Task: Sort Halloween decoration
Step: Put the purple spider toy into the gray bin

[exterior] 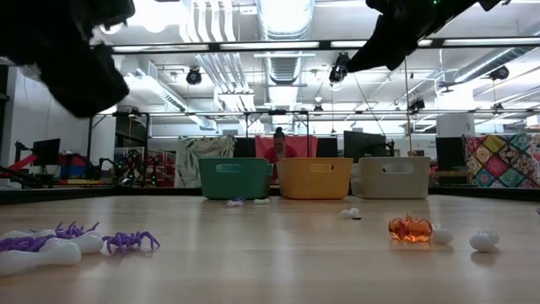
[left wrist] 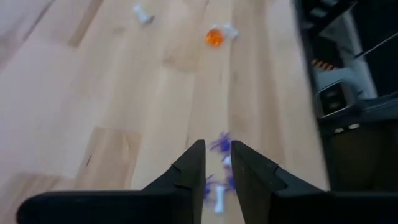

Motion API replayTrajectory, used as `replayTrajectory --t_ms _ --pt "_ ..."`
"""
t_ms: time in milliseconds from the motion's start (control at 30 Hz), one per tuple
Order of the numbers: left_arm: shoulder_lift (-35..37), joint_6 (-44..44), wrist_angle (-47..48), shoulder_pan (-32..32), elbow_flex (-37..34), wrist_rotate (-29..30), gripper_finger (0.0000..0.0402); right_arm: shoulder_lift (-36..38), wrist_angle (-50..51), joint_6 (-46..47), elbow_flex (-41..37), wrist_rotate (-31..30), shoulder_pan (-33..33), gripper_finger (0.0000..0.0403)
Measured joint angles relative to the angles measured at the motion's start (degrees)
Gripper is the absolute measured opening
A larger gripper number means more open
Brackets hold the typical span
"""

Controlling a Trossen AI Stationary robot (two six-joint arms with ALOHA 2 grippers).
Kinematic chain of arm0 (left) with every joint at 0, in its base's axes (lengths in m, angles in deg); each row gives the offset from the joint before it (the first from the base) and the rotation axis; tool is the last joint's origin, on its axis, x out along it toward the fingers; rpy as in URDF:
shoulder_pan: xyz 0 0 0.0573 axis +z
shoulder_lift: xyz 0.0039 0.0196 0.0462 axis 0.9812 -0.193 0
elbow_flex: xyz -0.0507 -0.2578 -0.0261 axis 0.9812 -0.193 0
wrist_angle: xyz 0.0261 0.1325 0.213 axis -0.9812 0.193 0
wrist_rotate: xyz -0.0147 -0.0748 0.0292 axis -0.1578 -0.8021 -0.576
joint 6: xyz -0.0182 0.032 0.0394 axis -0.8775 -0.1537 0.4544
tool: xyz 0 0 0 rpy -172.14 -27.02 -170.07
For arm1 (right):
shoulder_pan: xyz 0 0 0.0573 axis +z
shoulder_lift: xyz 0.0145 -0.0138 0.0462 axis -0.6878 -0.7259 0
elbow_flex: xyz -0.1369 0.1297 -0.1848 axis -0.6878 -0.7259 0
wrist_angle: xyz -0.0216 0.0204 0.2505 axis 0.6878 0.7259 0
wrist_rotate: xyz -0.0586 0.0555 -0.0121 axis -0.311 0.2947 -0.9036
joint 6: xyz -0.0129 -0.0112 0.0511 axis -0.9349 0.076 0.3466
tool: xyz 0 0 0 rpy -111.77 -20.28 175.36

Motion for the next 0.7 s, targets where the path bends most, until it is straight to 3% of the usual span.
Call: replayTrajectory --t_ms 433,700 --pt "-13.2 -8.1 -0.5 -2.0 1.3 -0.8 0.014 0.0 0.1 0.7 0.0 0.2 0.0 0.0043" --pt "-18.2 -7.5 -0.5 -2.6 3.0 -0.7 0.0153 0.0 0.1 1.7 0.0 0.2 0.0 0.0043"
